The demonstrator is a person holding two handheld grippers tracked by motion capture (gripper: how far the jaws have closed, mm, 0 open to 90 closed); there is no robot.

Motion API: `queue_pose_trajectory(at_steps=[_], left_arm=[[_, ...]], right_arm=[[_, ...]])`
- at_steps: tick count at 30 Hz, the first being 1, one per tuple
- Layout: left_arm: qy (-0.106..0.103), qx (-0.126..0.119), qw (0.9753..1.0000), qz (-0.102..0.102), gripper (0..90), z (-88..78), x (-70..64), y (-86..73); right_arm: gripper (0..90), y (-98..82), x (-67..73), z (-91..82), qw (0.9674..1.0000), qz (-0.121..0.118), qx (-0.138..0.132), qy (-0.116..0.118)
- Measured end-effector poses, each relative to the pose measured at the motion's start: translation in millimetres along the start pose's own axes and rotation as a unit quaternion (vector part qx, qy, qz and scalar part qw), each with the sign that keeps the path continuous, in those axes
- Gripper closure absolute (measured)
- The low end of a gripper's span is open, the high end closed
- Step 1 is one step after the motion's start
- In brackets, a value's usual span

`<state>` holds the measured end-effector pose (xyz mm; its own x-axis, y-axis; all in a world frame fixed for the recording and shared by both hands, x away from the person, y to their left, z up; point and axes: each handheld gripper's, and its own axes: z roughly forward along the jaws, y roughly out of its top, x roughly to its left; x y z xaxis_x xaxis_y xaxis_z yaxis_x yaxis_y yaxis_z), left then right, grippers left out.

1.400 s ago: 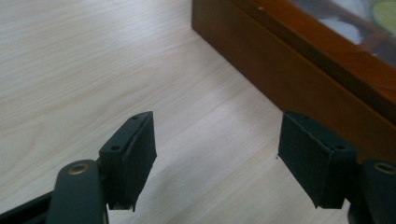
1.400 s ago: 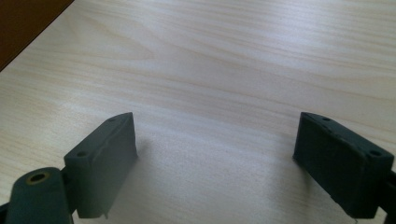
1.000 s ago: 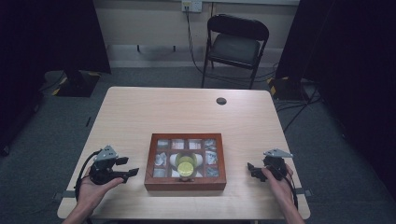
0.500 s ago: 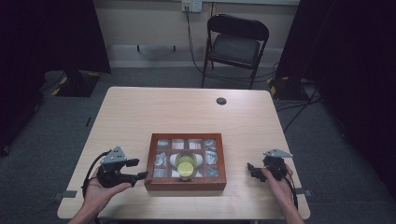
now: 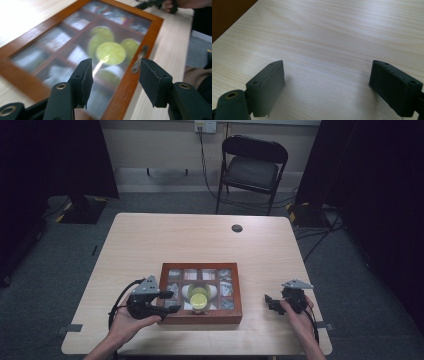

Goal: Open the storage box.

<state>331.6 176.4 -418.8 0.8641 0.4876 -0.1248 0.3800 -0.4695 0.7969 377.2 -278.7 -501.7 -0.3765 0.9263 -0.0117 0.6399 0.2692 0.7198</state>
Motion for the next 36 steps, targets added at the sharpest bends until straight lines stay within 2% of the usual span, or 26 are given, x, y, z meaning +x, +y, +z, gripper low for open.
queue_pose_trajectory(at_steps=[7, 9, 11, 13, 14, 16, 19, 20, 23, 25, 28, 32, 33, 36], left_arm=[[-0.029, -0.003, 0.9996, -0.002, 48.2, 17.1, -4.9, 14.1], [-0.047, 0.000, 0.9987, -0.019, 50.4, 22.9, -4.0, 16.0], [-0.046, 0.010, 0.9986, -0.023, 57.5, 28.5, -5.2, 17.7], [-0.050, 0.005, 0.9984, -0.026, 59.5, 29.6, -5.7, 17.6], [-0.061, 0.005, 0.9979, -0.023, 63.1, 31.9, -7.0, 17.7], [-0.066, 0.013, 0.9976, -0.016, 67.0, 35.7, -9.1, 17.3], [-0.078, 0.016, 0.9967, -0.015, 71.5, 39.4, -9.9, 16.2], [-0.090, 0.017, 0.9956, -0.020, 76.1, 42.6, -9.2, 15.2], [-0.092, 0.024, 0.9952, -0.021, 77.2, 45.6, -8.7, 15.7], [-0.100, 0.035, 0.9942, -0.015, 77.6, 47.7, -8.1, 17.6], [-0.101, 0.049, 0.9937, -0.001, 80.7, 51.3, -9.5, 20.4], [-0.090, 0.048, 0.9946, 0.015, 81.5, 51.8, -11.1, 20.4], [-0.082, 0.052, 0.9952, 0.013, 80.0, 52.0, -11.3, 20.4], [-0.083, 0.061, 0.9945, 0.021, 78.3, 54.4, -11.2, 18.9]], right_arm=[[12.0, 0.0, 0.0, 0.0, 1.0000, 0.000, 0.000, 0.000], [12.0, 0.0, -0.1, 0.0, 1.0000, -0.001, 0.000, 0.001], [12.0, 0.1, -0.2, 0.0, 1.0000, -0.001, 0.000, 0.001], [12.0, 0.1, -0.2, 0.1, 1.0000, -0.001, 0.000, 0.001], [12.1, 0.1, -0.2, 0.1, 1.0000, -0.001, 0.000, 0.001], [12.0, 0.1, -0.3, 0.1, 1.0000, -0.001, 0.000, 0.001], [12.0, 0.1, -0.3, 0.1, 1.0000, -0.001, 0.000, 0.001], [12.0, 0.1, -0.3, 0.1, 1.0000, -0.001, 0.000, 0.001], [12.0, 0.1, -0.3, 0.1, 1.0000, -0.001, 0.000, 0.002], [12.0, 0.1, -0.3, 0.2, 1.0000, -0.001, 0.000, 0.002], [12.0, 0.2, -0.3, 0.3, 1.0000, -0.002, 0.000, 0.002], [12.0, 0.2, -0.2, 0.3, 1.0000, -0.002, 0.000, 0.003], [12.0, 0.2, -0.2, 0.3, 1.0000, -0.002, 0.000, 0.003], [12.0, 0.2, -0.2, 0.3, 1.0000, -0.002, 0.000, 0.003]])
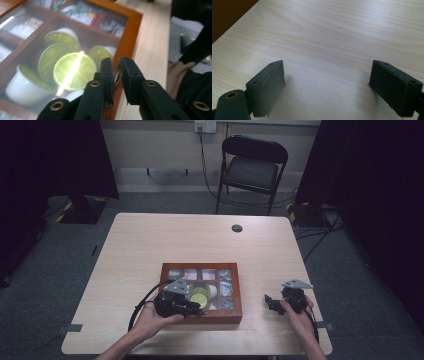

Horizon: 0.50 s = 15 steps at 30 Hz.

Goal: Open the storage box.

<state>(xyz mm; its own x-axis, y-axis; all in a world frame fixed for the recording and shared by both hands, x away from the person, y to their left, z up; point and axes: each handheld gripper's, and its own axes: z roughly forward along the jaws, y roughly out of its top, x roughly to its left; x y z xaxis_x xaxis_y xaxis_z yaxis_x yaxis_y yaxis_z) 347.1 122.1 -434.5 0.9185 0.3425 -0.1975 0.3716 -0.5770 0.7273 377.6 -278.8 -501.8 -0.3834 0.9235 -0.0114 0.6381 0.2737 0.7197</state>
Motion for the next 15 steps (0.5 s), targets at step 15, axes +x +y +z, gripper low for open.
queue_pose_trajectory(at_steps=[15], left_arm=[[0.001, 0.011, 0.9994, 0.032, 80.8, 4.3, -1.9, 0.5]], right_arm=[[12.0, 0.0, 0.0, 0.0, 1.0000, 0.000, 0.000, 0.000]])
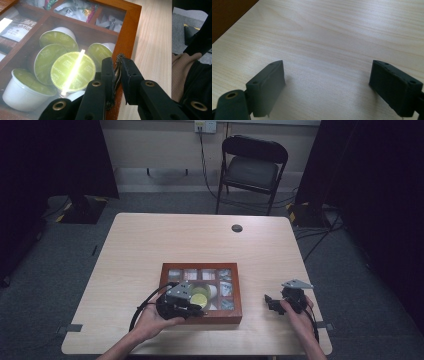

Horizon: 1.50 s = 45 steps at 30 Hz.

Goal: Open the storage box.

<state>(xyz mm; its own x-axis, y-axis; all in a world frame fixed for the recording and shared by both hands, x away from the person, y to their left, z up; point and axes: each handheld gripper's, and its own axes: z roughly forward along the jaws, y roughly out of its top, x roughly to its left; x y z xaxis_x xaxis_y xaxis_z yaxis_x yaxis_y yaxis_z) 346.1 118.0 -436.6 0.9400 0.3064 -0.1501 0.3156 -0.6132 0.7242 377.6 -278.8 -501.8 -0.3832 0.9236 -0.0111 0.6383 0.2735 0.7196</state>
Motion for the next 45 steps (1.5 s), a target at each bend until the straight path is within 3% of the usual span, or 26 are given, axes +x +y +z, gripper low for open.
queue_pose_trajectory(at_steps=[4, 19, 34, 40, 41, 45], left_arm=[[-0.012, 0.001, 0.9999, -0.010, 81.0, 0.2, 2.7, 1.4], [-0.026, 0.002, 0.9989, -0.039, 81.1, -3.3, 6.8, 6.7], [-0.033, 0.013, 0.9979, -0.054, 81.1, -6.3, 9.4, 14.5], [-0.043, -0.002, 0.9971, -0.063, 81.1, -13.8, 12.7, 18.3], [-0.042, 0.015, 0.9967, -0.068, 81.0, -11.8, 12.8, 19.6], [-0.039, 0.024, 0.9967, -0.066, 81.1, -7.3, 11.8, 19.0]], right_arm=[[12.0, 0.0, 0.0, 0.0, 1.0000, 0.000, 0.000, 0.000], [12.0, 0.0, 0.0, 0.0, 1.0000, 0.000, 0.000, 0.000], [12.0, 0.0, 0.0, 0.0, 1.0000, 0.000, 0.000, 0.000], [12.0, 0.0, 0.0, 0.0, 1.0000, 0.000, 0.000, 0.000], [12.0, 0.0, 0.0, 0.0, 1.0000, 0.000, 0.000, 0.000], [12.0, 0.0, 0.0, 0.0, 1.0000, 0.000, 0.000, 0.000]])
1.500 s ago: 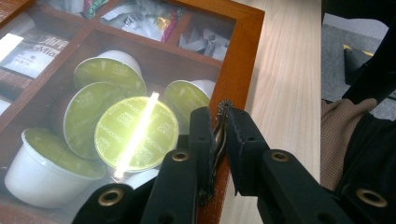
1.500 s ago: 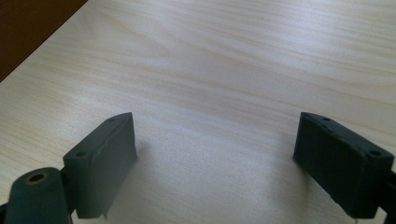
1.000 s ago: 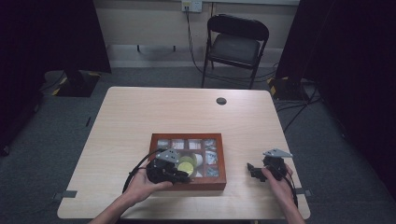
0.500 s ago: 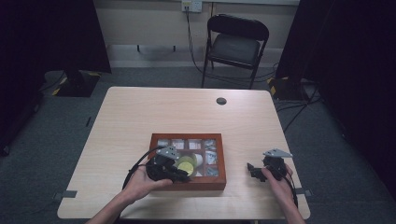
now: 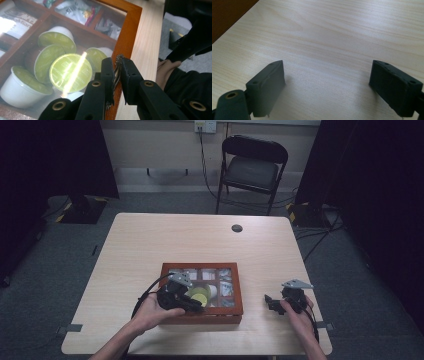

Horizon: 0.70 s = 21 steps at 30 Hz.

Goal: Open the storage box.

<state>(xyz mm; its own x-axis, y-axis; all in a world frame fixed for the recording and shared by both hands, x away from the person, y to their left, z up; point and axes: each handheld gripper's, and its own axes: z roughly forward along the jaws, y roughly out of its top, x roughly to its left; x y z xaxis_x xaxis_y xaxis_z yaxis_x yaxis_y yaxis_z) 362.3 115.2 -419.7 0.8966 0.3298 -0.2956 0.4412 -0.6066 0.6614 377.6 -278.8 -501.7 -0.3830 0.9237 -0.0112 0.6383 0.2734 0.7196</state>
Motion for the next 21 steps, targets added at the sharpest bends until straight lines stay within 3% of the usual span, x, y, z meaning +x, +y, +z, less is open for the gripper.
queue_pose_trajectory(at_steps=[8, 21], left_arm=[[-0.017, -0.030, 0.9993, -0.014, 81.1, -12.2, 3.5, 4.5], [-0.026, -0.035, 0.9989, -0.017, 81.2, -23.4, 6.7, 14.9]], right_arm=[[12.0, 0.0, 0.0, 0.0, 1.0000, 0.000, 0.000, 0.000], [12.0, 0.0, -0.1, 0.0, 1.0000, 0.000, 0.000, 0.000]])
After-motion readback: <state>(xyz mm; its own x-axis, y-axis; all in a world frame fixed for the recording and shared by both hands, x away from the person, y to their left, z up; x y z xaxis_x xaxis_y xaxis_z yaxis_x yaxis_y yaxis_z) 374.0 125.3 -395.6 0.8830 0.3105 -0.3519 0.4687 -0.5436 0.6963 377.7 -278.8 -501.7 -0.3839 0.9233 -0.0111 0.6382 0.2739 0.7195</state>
